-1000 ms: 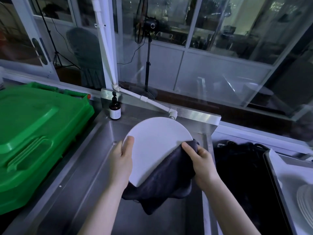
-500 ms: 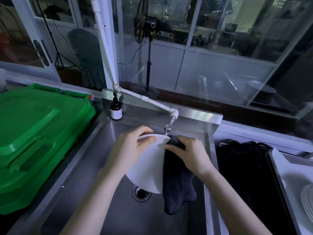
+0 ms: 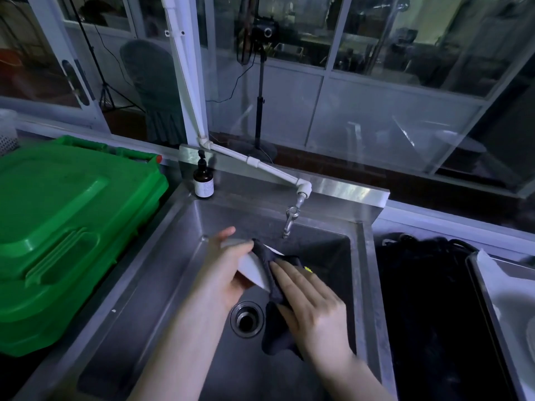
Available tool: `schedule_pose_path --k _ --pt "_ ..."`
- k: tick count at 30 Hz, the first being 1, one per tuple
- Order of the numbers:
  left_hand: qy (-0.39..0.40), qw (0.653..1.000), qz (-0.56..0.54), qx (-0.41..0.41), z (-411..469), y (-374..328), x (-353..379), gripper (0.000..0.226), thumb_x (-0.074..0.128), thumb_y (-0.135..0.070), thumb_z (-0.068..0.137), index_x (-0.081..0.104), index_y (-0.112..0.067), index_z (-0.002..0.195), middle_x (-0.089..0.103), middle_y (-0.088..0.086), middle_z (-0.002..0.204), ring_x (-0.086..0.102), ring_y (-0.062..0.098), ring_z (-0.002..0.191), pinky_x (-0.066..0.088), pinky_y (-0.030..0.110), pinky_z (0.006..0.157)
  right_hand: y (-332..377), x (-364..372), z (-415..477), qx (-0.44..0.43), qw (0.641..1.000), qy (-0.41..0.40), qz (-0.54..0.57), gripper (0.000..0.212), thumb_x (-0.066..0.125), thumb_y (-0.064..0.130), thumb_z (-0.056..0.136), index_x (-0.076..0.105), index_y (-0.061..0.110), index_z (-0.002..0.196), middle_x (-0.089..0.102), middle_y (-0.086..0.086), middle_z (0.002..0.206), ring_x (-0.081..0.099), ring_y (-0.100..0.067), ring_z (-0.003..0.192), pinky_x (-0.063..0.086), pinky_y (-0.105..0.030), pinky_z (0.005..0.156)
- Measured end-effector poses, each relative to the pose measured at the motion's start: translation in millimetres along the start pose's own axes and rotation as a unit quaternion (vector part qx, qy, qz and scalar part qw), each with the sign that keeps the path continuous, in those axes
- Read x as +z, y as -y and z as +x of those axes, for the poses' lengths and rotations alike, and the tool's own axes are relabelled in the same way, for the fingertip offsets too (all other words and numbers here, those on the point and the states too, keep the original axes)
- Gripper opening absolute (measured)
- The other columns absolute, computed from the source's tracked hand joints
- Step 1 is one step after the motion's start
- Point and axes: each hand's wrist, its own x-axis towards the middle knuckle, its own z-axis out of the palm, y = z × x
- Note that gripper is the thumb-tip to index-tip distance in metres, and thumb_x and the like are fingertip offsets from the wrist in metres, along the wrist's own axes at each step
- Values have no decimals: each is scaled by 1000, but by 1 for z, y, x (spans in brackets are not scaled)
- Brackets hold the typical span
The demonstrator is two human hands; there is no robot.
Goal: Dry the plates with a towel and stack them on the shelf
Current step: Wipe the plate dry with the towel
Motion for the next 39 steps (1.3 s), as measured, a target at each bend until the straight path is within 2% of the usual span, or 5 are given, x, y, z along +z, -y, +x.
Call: schedule_pose_path --k 15,22,27,33,39 --pt "175 976 -29 129 -3 24 -21 47 59 -4 86 65 -41 114 76 2 109 73 18 96 59 29 70 -11 -3 64 125 976 178 -6 56 38 44 102 31 19 152 21 7 160 13 -7 149 6 -27 122" --pt "173 977 -28 123 -2 30 -28 48 66 -11 77 63 -38 116 75 3 107 73 20 95 59 31 70 -4 -7 16 143 988 58 -16 52 39 39 99 53 9 138 44 -1 148 39 -18 141 24 -36 117" --pt "212 970 -39 111 0 26 -26 49 63 -6 78 64 -36 118 74 8 116 73 21 100 59 29 73 9 4 -2 14 994 108 31 48 46 36 99 51 12 141 44 1 151 35 -14 143 30 -40 116" --pt "233 966 -34 106 -3 29 -23 51 58 -2 78 66 -35 116 74 9 118 73 19 102 59 28 74 -13 8 52 77 974 194 84 53 41 39 102 33 19 151 23 10 159 12 -2 148 14 -33 122" --pt "221 966 -60 117 -2 21 -23 49 59 -5 77 66 -40 110 75 7 110 74 23 94 60 34 68 -25 5 55 149 983 109 -14 53 36 42 102 39 16 148 30 5 156 21 -6 146 8 -27 122"
